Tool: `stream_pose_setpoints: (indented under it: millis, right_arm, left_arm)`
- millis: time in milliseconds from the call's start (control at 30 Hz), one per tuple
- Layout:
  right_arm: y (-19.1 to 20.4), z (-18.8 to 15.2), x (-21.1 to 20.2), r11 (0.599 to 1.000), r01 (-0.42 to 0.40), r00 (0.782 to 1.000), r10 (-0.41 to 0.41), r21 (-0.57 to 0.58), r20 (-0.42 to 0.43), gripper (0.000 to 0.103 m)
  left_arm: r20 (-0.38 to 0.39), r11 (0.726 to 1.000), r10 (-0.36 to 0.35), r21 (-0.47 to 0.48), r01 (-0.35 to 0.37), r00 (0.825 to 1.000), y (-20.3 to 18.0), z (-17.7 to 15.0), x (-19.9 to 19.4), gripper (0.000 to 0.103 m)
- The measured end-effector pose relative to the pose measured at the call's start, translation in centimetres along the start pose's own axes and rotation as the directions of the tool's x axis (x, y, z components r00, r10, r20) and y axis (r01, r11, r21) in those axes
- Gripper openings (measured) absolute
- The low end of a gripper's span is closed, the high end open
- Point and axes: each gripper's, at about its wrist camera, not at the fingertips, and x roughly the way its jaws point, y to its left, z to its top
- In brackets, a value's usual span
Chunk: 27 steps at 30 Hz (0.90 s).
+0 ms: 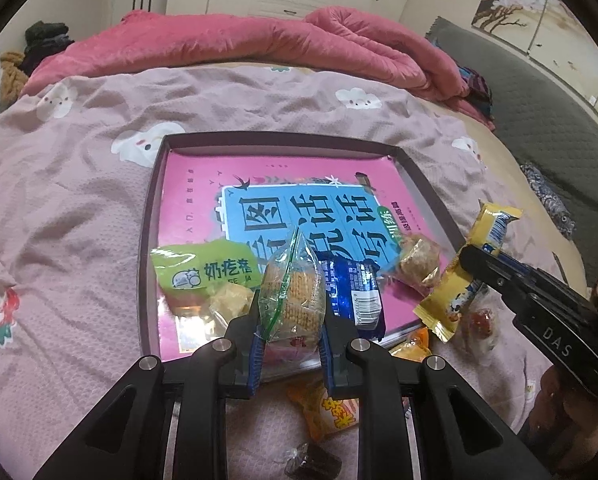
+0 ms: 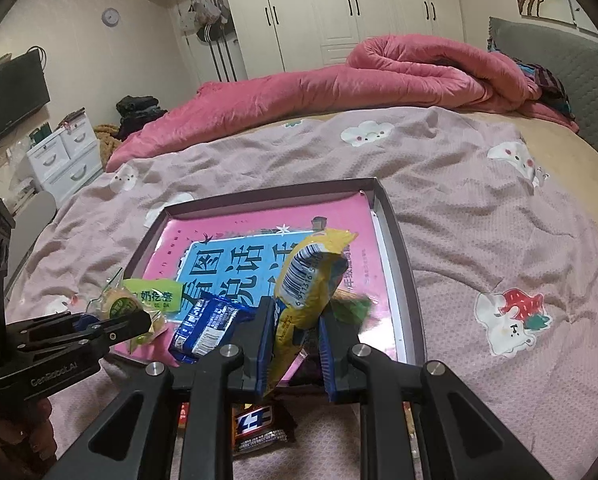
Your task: Organize snacks
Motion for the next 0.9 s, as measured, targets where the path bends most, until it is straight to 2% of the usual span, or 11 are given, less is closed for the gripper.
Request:
stream_pose_setpoints:
  millis: [167,900]
  right_arm:
    - [-0.1,0.1,0.8,1.000,-0.002,1.000,0.002,0.007,-0.011,0.021]
    - [1.7,-0.1,4.0,0.993,-0.116,0.988,0.118,0.017,-0.101,0.021]
  left_arm:
    - [-0.004,1.000,-0.003,-0.001,0.003,1.000,0.2,0.1,0.4,0.023]
    - [-0.026,1.000,-0.005,-0.006,0.005,1.000,0.6,0.2,1.9,0.023]
